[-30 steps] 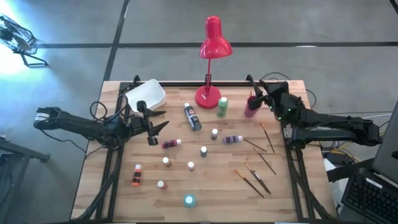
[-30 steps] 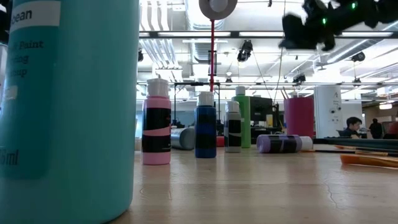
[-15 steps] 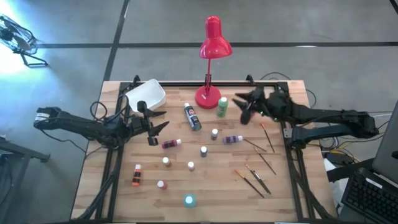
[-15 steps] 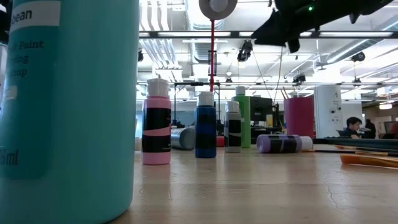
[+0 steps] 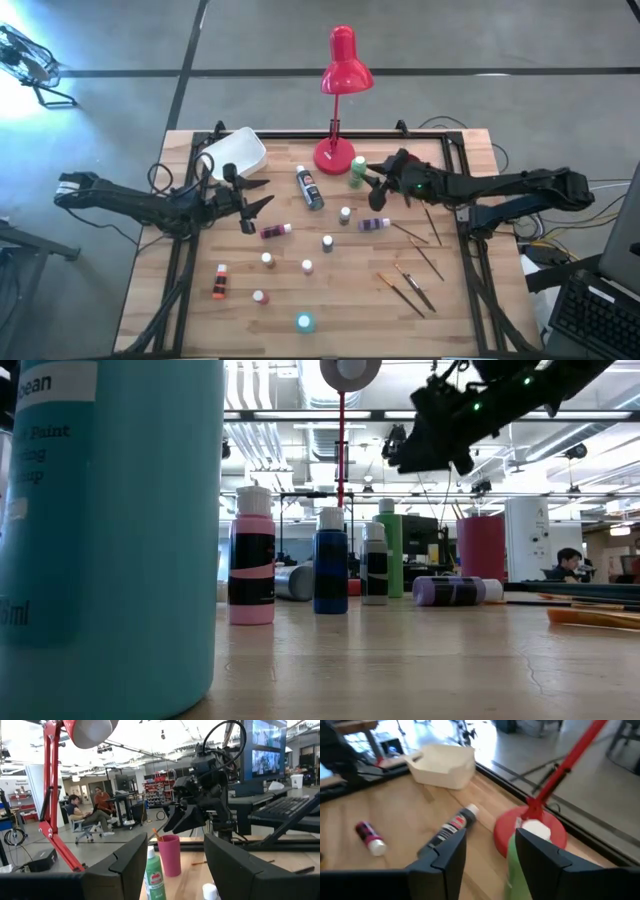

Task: Pick & Place Paint Supplies
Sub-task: Put the green paint bottle into the white bin

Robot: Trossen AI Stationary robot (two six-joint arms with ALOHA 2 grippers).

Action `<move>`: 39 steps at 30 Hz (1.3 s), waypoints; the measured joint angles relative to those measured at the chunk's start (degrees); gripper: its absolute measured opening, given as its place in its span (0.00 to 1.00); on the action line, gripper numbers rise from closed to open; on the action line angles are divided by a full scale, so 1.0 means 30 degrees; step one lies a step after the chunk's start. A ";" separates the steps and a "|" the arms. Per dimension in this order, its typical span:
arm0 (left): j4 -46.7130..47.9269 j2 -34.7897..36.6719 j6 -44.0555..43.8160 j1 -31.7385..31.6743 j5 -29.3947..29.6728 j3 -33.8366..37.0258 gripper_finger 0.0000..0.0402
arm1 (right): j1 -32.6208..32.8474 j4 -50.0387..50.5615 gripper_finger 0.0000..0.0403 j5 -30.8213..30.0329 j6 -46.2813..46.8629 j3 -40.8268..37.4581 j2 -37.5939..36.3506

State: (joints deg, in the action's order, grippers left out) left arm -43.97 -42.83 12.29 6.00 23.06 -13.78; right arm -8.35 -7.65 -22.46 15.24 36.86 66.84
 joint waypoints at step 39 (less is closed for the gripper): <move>1.1886 -0.5557 -0.3479 -0.3730 0.1169 -0.7708 0.46 | -0.0187 -0.1667 0.55 -0.2060 -0.0735 -0.1105 0.1295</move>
State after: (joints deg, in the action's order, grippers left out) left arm -8.31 -59.50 1.85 -5.19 26.57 -36.91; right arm -8.91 -12.65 -28.64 13.04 33.55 70.72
